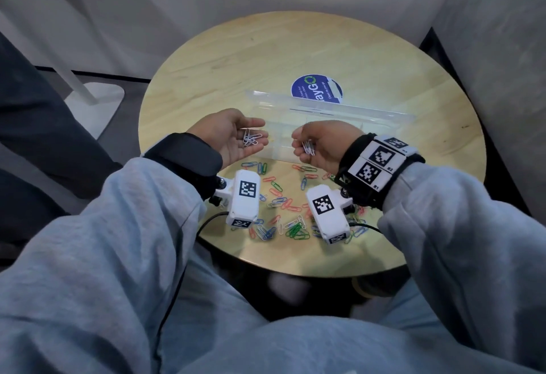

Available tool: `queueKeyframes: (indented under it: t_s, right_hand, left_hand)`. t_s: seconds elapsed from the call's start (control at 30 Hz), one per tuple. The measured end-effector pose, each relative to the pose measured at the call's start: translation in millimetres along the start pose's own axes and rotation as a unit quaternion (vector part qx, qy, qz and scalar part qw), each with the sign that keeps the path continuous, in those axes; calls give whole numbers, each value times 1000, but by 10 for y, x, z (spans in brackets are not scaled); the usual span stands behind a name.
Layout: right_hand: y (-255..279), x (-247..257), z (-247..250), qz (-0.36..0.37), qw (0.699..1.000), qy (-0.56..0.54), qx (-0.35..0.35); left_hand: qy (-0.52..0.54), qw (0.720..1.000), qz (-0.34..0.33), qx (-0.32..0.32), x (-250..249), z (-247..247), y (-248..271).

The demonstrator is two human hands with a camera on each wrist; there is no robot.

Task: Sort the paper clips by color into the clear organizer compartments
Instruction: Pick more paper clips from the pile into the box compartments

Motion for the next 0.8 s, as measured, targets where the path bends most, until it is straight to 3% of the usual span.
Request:
queueKeyframes:
  t_s: [0.2,0.4,0.57,0.7,0.8]
  right_hand:
    - [-205,181,168,20,994,-53,-91]
    - [-400,66,200,0,995,36,-95]
    - [-336,71,283,55,997,-6,-57]
    - [-96,190,478,130,986,71,-80]
    - [1,199,604,145,971,160,-103]
  left_hand:
    - [-25,1000,-3,-6,-66,-206,-112]
    - [-30,999,7,-17,-85,-399,-215]
    - [-18,1000,-1,14,-48,-562,-239]
    - [-28,999,-33,17,-77,-618,-152]
    - [-35,996,-82,-13,-186,-559,-89]
Point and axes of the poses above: each hand's wrist, its own y-axis away from the middle knuckle, its own z-axis out of the back of the hand, x = y × z, the point moved 10 cm from there along -y, towards the middle knuckle, and after that the axes turned 4 degrees about -y, right-handed, at the moved point
